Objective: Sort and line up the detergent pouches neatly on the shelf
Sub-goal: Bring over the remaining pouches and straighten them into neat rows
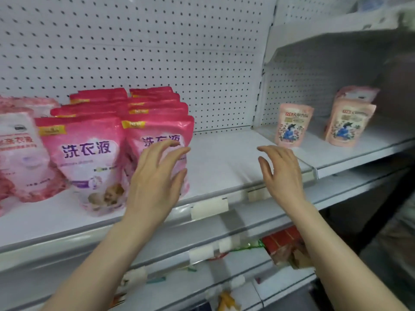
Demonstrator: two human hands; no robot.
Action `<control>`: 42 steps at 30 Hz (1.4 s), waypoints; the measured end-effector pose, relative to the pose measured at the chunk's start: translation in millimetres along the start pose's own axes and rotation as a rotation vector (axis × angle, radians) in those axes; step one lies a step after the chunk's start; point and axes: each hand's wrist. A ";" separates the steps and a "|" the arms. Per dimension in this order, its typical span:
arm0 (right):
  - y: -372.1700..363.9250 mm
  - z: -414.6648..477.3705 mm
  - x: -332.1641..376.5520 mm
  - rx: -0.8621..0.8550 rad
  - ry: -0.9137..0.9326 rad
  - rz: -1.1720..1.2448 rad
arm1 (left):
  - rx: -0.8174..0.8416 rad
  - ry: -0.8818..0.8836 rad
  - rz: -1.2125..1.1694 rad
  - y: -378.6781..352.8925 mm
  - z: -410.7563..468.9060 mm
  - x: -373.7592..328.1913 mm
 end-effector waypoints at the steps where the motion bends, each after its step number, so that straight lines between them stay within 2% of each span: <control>1: 4.4 -1.2 -12.1 0.008 -0.016 0.021 | -0.013 -0.001 -0.023 -13.4 2.7 -9.0; 3: 16.4 -0.3 -50.3 0.019 -0.037 0.022 | -0.006 0.010 -0.086 -53.5 14.9 -38.6; 7: 41.4 3.8 -138.8 0.075 -0.064 -0.023 | 0.109 0.068 -0.213 -139.4 41.9 -98.8; 12: 62.0 30.8 -227.3 0.106 -0.272 0.089 | 0.281 0.102 -0.255 -215.9 88.3 -140.1; 20: 49.5 95.8 -333.2 -0.115 -0.650 0.170 | 0.519 0.326 -0.338 -321.6 179.3 -138.3; 24: 37.9 133.6 -368.5 -0.149 -0.792 0.180 | 0.577 0.501 -0.460 -364.8 214.4 -126.4; 29: 16.1 157.1 -395.6 -0.148 -0.912 0.392 | 0.541 0.672 -0.746 -398.3 234.6 -120.2; 32: 3.1 156.1 -404.3 -0.168 -0.927 0.488 | 0.513 0.690 -0.767 -406.6 235.1 -117.9; 36: -11.0 154.6 -408.1 -0.088 -0.926 0.606 | 0.505 0.685 -0.773 -407.5 229.8 -119.6; 42: -7.6 155.7 -393.9 -0.103 -0.910 0.861 | 0.194 0.804 -0.977 -382.6 225.3 -137.9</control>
Point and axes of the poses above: each hand's wrist, its own z-axis towards the middle knuckle, its own y-axis out of the back of the hand, x = y × z
